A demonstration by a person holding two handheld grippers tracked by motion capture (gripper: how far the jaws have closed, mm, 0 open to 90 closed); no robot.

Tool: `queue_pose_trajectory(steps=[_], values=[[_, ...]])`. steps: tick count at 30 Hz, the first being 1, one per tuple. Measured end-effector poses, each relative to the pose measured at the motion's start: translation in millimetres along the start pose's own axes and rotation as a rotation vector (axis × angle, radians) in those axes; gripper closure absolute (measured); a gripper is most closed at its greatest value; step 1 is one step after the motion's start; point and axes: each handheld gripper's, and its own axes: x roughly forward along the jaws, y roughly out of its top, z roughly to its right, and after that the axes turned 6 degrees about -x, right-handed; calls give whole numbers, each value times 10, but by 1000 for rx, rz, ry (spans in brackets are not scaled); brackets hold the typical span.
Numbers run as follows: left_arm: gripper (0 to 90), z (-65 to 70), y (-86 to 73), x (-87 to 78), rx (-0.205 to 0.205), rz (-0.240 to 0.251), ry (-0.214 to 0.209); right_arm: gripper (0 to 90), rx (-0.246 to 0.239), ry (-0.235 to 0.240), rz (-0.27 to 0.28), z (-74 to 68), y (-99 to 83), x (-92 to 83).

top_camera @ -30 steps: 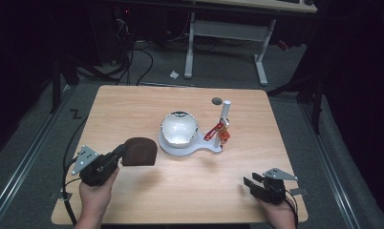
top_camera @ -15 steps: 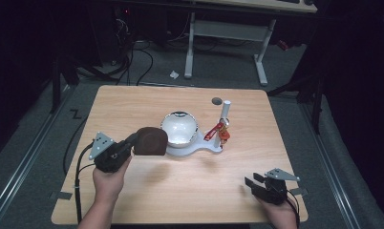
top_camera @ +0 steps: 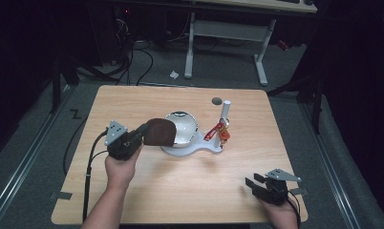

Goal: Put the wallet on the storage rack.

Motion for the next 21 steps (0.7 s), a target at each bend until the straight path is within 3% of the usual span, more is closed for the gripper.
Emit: queue_pose_trajectory(steps=[21], values=[[875, 63, 50, 293, 4, -17, 32, 543, -5, 12, -2, -16, 7, 8]])
